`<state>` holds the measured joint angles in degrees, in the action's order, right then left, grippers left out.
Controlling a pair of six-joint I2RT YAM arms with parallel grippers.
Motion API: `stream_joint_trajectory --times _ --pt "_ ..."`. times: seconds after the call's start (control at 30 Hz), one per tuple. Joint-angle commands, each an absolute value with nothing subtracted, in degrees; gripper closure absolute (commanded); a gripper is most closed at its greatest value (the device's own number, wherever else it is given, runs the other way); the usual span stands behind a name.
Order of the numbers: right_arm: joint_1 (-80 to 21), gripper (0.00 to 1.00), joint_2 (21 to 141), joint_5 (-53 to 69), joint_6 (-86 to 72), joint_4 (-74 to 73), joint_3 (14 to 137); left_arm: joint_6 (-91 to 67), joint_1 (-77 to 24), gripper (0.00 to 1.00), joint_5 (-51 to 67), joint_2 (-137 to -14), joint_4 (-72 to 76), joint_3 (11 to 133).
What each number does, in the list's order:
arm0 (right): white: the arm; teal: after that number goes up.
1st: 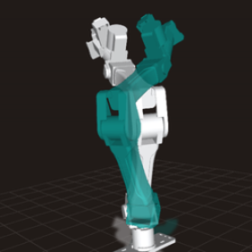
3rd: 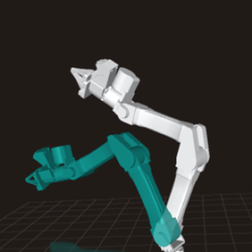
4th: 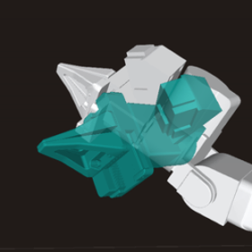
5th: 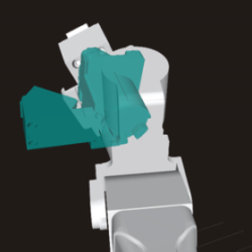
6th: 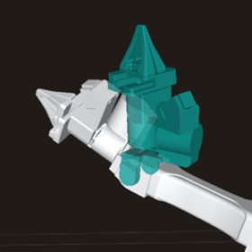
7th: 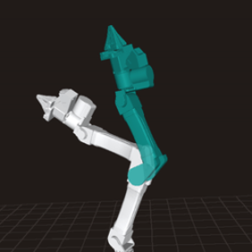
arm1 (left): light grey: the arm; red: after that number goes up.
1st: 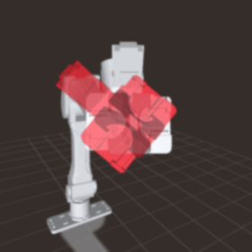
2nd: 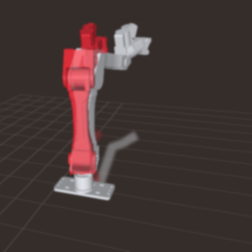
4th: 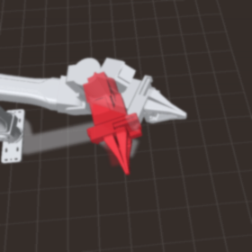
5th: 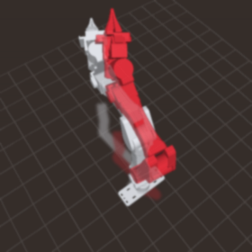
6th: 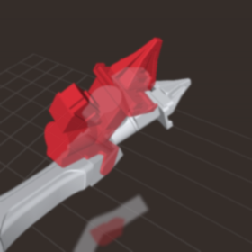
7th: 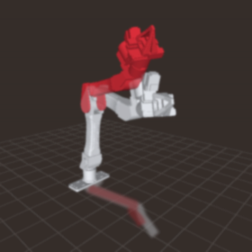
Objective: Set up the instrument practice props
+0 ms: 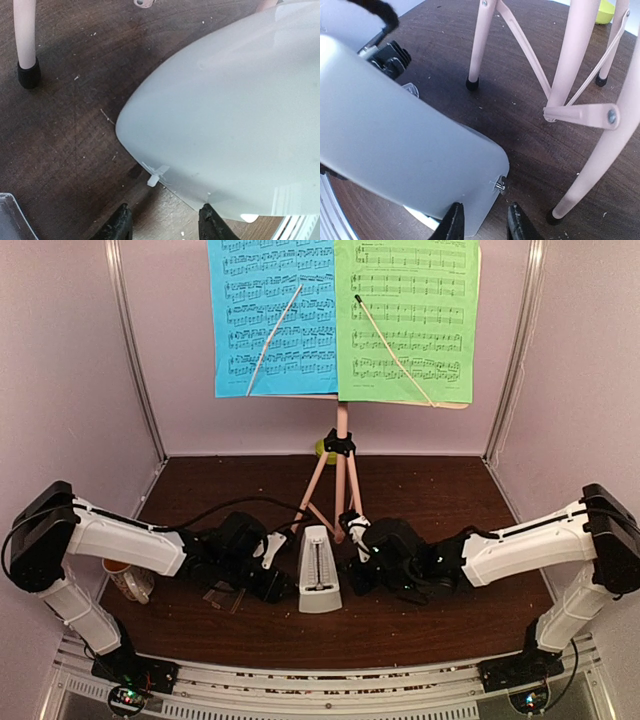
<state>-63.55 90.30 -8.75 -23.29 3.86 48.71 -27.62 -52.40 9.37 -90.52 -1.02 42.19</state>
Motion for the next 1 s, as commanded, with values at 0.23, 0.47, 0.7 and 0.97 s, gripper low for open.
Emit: stream_joint_trajectory --times 0.23,0.47,0.7,0.97 --pt "-63.72 0.39 78.56 -4.98 -22.42 5.43 42.35 -29.69 -52.64 0.50 8.32 -85.53 5.40 39.55" --pt "-64.39 0.29 78.75 -0.61 -22.68 10.11 44.12 -28.96 -51.34 0.48 9.53 -84.81 5.47 40.60" --pt "-64.49 0.30 83.70 0.17 -22.80 11.89 48.94 -28.75 -51.12 0.48 9.25 -84.94 4.25 42.00" --pt "-64.65 0.38 85.14 -1.26 -23.72 12.56 50.17 -28.64 -51.06 0.48 9.18 -84.81 3.95 42.34"
